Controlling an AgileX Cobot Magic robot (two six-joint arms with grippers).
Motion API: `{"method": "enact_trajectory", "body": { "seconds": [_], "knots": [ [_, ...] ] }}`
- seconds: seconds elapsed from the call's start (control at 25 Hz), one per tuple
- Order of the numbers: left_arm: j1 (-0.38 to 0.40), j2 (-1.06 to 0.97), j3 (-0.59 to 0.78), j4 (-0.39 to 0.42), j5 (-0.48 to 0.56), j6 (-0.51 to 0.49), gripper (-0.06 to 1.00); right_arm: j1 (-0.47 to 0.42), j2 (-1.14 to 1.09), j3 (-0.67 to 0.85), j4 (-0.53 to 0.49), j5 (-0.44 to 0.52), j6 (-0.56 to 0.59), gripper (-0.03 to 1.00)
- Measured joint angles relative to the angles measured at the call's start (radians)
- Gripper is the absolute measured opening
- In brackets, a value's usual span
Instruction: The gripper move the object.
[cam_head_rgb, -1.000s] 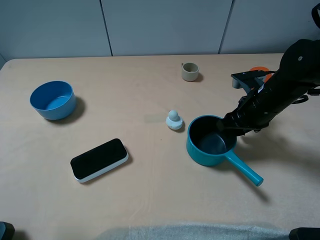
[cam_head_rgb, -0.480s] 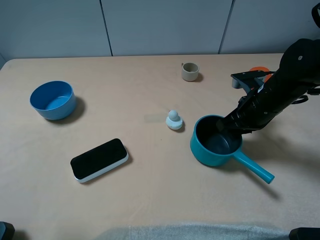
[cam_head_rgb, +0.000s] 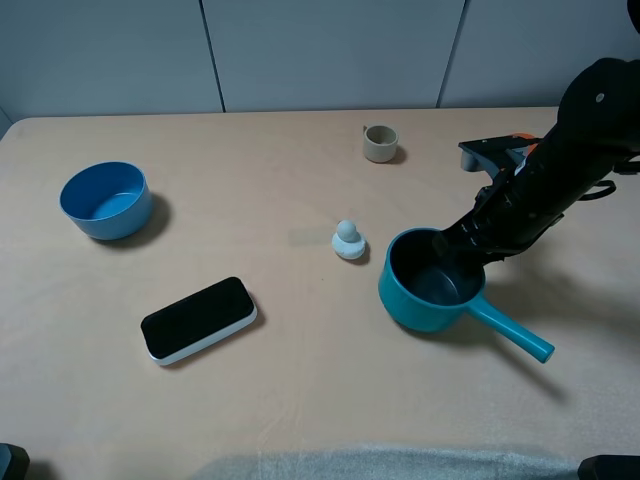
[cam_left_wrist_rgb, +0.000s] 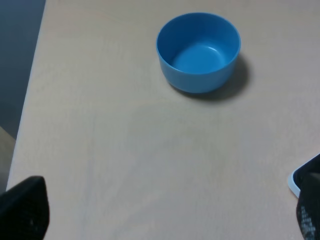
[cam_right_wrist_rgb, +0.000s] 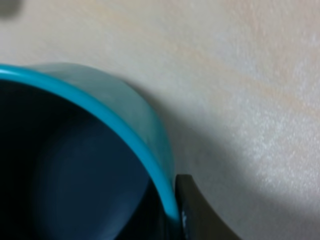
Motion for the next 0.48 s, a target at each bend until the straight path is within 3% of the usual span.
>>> {"method": "enact_trajectory", "body": {
  "seconds": [0.48],
  "knots": [
    [0.0,0.0,0.0,0.0,0.0,0.0,0.99,0.0,-0.108,-0.074,-0.003,0.173,0.082,-0.03]
  ]
}}
